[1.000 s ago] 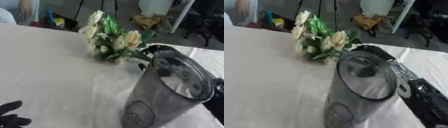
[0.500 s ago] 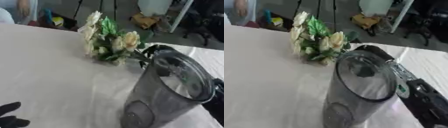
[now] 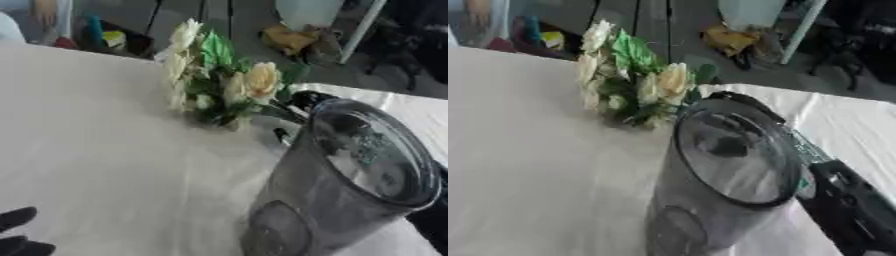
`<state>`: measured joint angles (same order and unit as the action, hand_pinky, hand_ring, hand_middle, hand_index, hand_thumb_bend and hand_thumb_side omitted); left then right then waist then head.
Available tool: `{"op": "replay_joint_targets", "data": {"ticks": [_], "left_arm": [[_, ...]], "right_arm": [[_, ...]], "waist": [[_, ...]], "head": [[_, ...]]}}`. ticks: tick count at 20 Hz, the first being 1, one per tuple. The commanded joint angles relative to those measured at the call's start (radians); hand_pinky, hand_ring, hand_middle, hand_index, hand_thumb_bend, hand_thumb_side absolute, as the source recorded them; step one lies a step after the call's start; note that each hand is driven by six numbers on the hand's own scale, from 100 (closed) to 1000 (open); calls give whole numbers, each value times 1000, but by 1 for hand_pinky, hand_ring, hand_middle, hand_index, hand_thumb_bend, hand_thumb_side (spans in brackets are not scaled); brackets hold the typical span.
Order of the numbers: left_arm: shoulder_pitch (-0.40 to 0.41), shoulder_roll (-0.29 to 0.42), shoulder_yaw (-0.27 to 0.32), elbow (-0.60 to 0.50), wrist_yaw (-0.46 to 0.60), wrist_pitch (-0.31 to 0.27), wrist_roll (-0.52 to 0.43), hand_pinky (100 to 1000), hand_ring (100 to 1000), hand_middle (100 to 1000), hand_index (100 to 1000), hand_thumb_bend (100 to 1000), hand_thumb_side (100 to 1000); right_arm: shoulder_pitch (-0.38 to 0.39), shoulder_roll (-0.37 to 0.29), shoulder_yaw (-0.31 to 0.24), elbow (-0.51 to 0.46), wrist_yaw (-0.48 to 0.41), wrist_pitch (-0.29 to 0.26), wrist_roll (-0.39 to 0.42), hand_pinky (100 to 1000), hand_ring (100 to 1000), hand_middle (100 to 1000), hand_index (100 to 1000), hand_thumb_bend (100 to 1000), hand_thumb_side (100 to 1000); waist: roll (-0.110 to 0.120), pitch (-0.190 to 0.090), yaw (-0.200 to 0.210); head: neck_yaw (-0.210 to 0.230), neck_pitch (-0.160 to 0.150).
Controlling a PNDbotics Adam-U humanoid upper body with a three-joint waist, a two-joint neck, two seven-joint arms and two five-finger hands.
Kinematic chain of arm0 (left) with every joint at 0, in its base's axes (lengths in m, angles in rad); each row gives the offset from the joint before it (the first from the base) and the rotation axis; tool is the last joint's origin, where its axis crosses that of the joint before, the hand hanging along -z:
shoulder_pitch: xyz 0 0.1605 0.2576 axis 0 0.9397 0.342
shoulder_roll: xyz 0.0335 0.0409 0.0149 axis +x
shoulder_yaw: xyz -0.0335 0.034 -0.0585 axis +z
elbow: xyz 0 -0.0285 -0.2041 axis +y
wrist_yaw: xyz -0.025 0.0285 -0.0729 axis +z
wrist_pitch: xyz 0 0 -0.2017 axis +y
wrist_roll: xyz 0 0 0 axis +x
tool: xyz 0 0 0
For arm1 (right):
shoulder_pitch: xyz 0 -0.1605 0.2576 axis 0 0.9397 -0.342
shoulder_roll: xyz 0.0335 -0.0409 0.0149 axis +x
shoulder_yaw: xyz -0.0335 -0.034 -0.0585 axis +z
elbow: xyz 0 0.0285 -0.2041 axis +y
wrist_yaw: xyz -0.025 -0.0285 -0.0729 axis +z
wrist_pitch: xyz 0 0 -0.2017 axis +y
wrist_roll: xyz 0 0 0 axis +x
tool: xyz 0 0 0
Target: Arrange flowers into the vase.
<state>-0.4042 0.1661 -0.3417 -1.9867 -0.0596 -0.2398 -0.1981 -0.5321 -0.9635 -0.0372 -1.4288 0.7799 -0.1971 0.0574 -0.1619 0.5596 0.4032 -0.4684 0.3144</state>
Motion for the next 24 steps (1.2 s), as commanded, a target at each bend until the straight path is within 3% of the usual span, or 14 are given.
{"op": "replay_joint_targets", "data": {"ticks": [1, 6, 8, 10, 17, 20, 22, 24], "left_arm": [[-10, 0, -13, -13, -8, -4, -1, 618, 731, 882, 840, 180, 1000], [-12, 0, -15, -13, -11, -6, -2, 618, 732, 882, 840, 180, 1000], [-13, 0, -16, -13, -12, -6, -4, 619, 732, 884, 841, 179, 1000], [-14, 0, -17, -13, -13, -7, -6, 620, 732, 884, 841, 179, 1000], [-17, 0, -19, -13, -16, -9, -12, 622, 733, 886, 841, 178, 1000], [-18, -1, -21, -13, -18, -10, -14, 622, 733, 886, 841, 178, 1000], [-18, -2, -20, -13, -20, -11, -15, 623, 733, 886, 841, 177, 1000], [-18, -2, -18, -13, -22, -12, -14, 623, 733, 883, 841, 176, 1000]], "right_arm": [[-6, -29, -20, 1, -9, -6, 11, 762, 869, 748, 902, 222, 826], [-5, -29, -23, 3, -20, -8, 4, 743, 827, 699, 879, 200, 824], [-5, -29, -27, 2, -25, -2, -8, 692, 741, 566, 796, 110, 822], [-4, -29, -28, 1, -33, 5, -31, 678, 723, 542, 781, 100, 815], [-2, -34, -32, 15, -26, 20, -79, 625, 634, 439, 696, 100, 628], [3, -36, -36, 17, -12, 33, -118, 597, 588, 384, 645, 100, 489], [8, -35, -34, 27, 0, 41, -130, 604, 595, 398, 660, 100, 384], [10, -34, -33, 37, 9, 43, -126, 610, 599, 400, 665, 100, 366]], "waist": [[-12, -5, 1], [-14, 0, 5], [-15, 2, 9], [-17, 5, 12], [-21, 12, 21], [-21, 15, 22], [-22, 18, 24], [-22, 20, 26]], "head": [[-6, -15], [-10, -17], [-12, -20], [-15, -21], [-23, -24], [-26, -27], [-31, -30], [-34, -31]]}}
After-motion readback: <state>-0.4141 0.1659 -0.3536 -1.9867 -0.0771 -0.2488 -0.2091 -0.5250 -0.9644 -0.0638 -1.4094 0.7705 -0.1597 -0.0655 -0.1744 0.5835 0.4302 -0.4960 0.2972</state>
